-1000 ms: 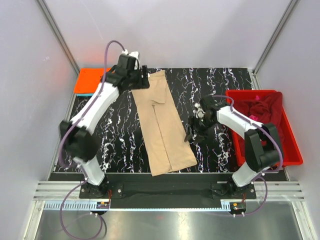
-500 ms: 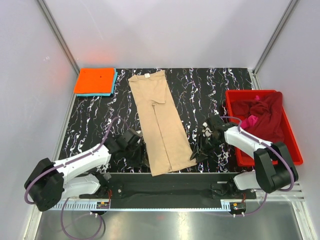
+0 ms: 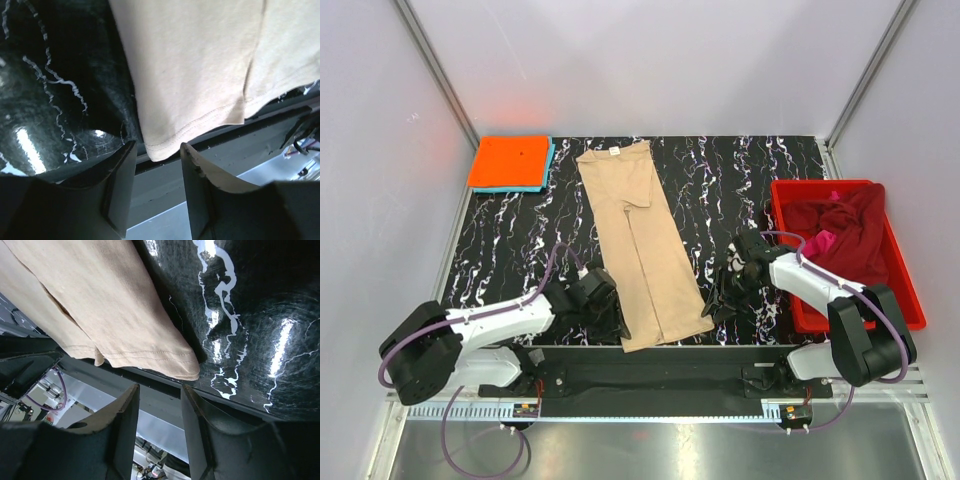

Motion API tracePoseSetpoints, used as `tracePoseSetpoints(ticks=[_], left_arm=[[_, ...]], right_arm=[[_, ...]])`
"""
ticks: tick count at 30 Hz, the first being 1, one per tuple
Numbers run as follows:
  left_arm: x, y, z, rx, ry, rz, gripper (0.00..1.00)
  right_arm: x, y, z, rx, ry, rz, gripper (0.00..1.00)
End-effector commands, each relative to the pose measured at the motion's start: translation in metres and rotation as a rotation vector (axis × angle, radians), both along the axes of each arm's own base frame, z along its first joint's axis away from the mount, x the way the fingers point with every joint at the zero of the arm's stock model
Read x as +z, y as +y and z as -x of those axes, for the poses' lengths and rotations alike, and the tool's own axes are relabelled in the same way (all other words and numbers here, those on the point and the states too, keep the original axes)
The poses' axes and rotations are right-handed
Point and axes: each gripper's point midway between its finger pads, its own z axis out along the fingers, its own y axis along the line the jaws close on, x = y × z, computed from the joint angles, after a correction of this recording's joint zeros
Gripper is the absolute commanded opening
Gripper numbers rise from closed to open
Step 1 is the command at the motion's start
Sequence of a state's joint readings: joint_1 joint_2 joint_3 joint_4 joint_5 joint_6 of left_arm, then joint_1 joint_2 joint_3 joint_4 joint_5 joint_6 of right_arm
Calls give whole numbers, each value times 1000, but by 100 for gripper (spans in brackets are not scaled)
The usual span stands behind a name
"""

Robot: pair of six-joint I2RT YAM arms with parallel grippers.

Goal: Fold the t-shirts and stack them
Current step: Fold the tshirt

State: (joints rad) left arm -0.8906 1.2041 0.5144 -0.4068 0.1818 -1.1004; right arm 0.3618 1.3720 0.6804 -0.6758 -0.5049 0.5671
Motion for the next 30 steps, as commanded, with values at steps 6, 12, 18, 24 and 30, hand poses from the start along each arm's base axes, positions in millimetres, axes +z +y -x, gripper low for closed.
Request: tracePoseSetpoints(ticks=[6, 12, 18, 24, 30], left_arm=[[-5, 0, -13, 104, -47, -2, 45], [-13, -4, -12, 96, -36, 7, 34], [-15, 19, -7, 138, -40, -72, 0], [-5, 56, -3, 190, -95, -160, 0], [-1, 69, 4, 175, -108, -176, 18]], right_arm=[[3, -6, -10, -53, -59, 14, 47], [6, -5, -12, -45, -67, 8, 49], [2, -4, -13, -44, -53, 6, 52], [-4, 6, -8, -17, -29, -61, 59], [-12, 21, 6, 41, 25, -118, 55]])
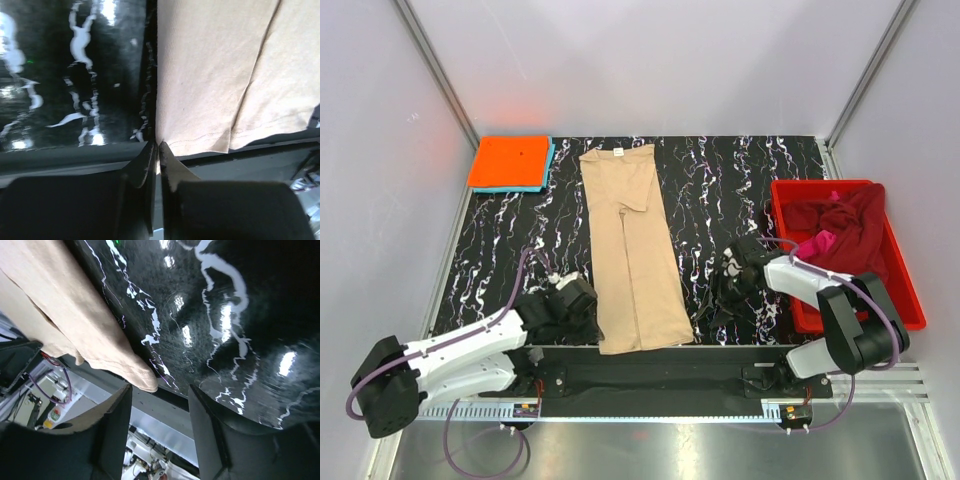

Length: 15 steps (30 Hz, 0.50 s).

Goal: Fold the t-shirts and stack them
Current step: Fold the tshirt

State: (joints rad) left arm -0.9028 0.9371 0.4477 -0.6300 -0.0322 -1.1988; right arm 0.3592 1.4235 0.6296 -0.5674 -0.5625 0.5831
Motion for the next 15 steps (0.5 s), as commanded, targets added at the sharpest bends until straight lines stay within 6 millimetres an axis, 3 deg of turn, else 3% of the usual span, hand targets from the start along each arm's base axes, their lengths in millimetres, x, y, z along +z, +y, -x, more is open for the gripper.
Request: tracePoseSetpoints(ticks=[1, 2, 5, 15], left_arm=[[-3, 15, 3, 3, -5, -52, 30], [-2, 13, 4, -3, -5, -42, 42], [-1, 5, 5, -19, -4, -1, 50], [-17, 3, 14, -38, 29, 28, 48]], right_arm=[[-2, 15, 9, 56, 13, -64, 54], [-4, 17, 13, 72, 18, -66, 53], [-10, 21, 18, 86, 32, -70, 49], [-22, 37, 28, 150, 42, -77, 49]])
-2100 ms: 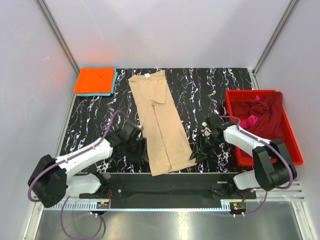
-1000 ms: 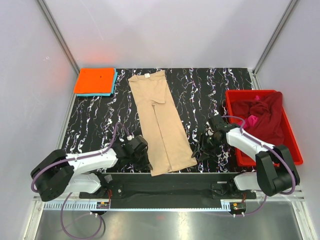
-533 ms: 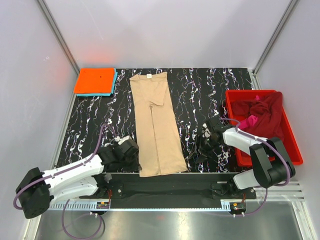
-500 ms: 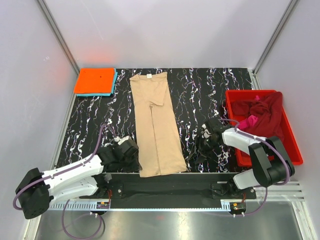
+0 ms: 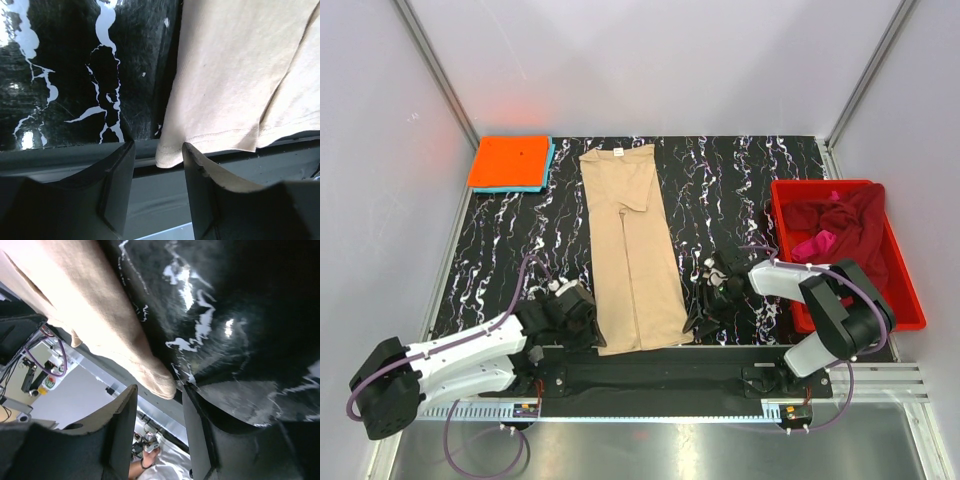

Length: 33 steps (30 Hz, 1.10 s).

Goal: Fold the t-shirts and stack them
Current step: Fold the tshirt

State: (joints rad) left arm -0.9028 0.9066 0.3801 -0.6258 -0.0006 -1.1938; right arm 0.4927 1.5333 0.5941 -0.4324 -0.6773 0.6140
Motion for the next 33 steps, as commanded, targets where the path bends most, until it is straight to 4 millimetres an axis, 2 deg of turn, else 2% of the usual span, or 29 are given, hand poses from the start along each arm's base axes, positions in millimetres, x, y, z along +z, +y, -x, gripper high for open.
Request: tracePoseSetpoints(ticks=[1, 6, 10, 12, 15, 16, 17, 20, 21, 23, 24, 26, 27, 28, 29, 31, 32, 33], left_arm=[[-3, -8, -2, -21, -18, 39, 47], [-7, -9, -3, -26, -26, 53, 43], [-5, -9, -3, -27, -31, 52, 36], [-5, -9, -3, -25, -31, 54, 28], [-1, -12, -4, -34, -43, 76, 12], [3, -15, -5, -36, -49, 93, 4], [6, -17, -6, -43, -56, 103, 0], [32, -28, -15, -49, -105, 156, 0], [49, -35, -21, -47, -134, 186, 0], [63, -40, -29, -41, -152, 198, 0], [80, -47, -36, -45, -173, 224, 0], [82, -44, -49, -38, -164, 180, 0], [94, -47, -59, -39, -182, 187, 0], [91, -45, -66, -35, -170, 161, 0], [92, -37, -83, -7, -191, 143, 0], [97, -39, -106, 8, -198, 178, 0], [97, -28, -124, 35, -218, 165, 0], [106, -28, -138, 41, -240, 173, 0]], right_arm=[[-11, 5, -2, 23, -39, 15, 49], [-13, 5, 0, 23, -40, 24, 47], [-14, 4, 5, 20, -30, 27, 41], [-15, 3, 9, 17, -25, 28, 39], [-15, 4, 15, 17, -15, 9, 22], [-12, 6, 14, 18, -17, -4, 2], [-9, 8, 15, 20, -15, -17, 0], [14, 18, 7, 8, -57, -79, 0], [27, 21, -1, -8, -90, -84, 0], [40, 25, -13, -16, -122, -80, 0], [53, 30, -24, -10, -149, -86, 0], [63, 34, -39, -11, -163, -82, 0], [69, 38, -52, -3, -183, -72, 0], [72, 38, -61, -7, -190, -66, 0], [75, 37, -73, -24, -198, -66, 0], [78, 40, -96, -22, -204, -67, 0], [79, 37, -109, -34, -206, -63, 0], [81, 41, -126, -20, -219, -62, 0]])
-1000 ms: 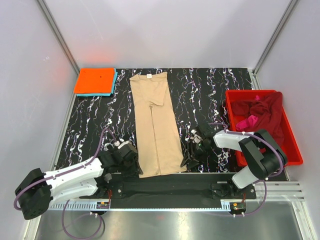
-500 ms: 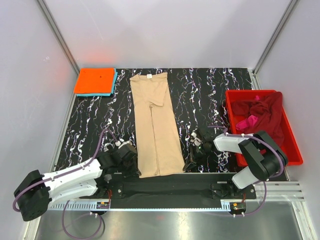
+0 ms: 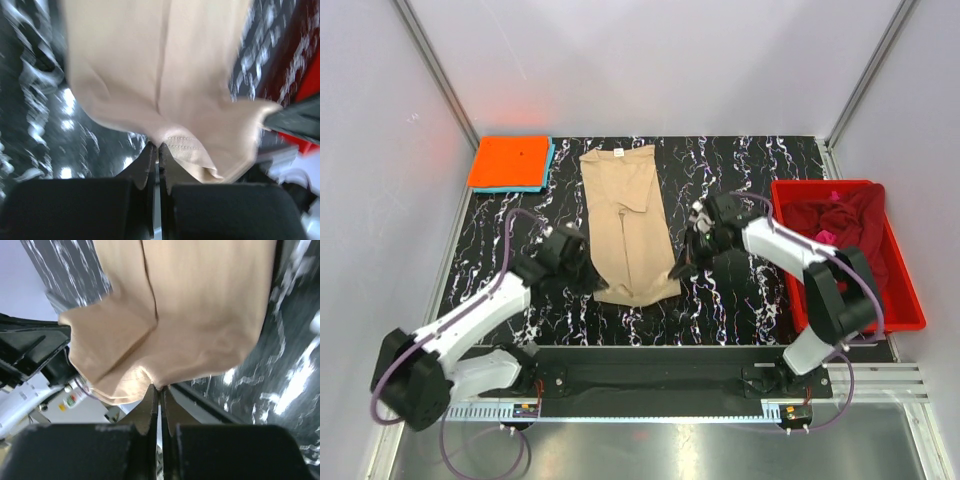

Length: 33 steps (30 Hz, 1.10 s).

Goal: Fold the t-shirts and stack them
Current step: Fold the tshirt

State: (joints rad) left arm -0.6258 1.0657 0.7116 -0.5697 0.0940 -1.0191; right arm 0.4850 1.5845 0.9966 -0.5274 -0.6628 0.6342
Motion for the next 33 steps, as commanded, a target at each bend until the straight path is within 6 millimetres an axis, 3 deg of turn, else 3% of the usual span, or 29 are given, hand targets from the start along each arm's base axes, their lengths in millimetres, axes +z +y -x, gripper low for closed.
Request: tracePoseSetpoints(ticks=[1, 3, 4, 6, 12, 16, 20, 21, 33], left_arm=[[9, 5, -44, -30, -53, -6, 0], [19, 11, -74, -24, -83, -5, 0], [8, 12, -84, -22, -52, -21, 0], [16, 19, -109, -7, -73, -17, 0], [-1, 33, -154, 42, -33, -14, 0], [-3, 38, -170, 65, -28, -1, 0], [5, 42, -187, 94, -47, 10, 0], [6, 43, -190, 97, -48, 12, 0], [-2, 48, -214, 118, -22, 12, 0]], right_arm=[[-1, -7, -37, 3, -4, 50, 0], [0, -7, -68, -8, -18, 52, 0], [1, -7, -79, -14, -19, 49, 0], [2, -3, -106, -10, -21, 35, 0], [-5, -1, -155, -17, -11, 23, 0], [-10, -2, -175, -3, -23, 25, 0], [-2, 1, -195, 6, -54, 7, 0], [-10, 0, -199, 4, -40, 8, 0], [-17, 12, -223, 9, -29, -66, 0]])
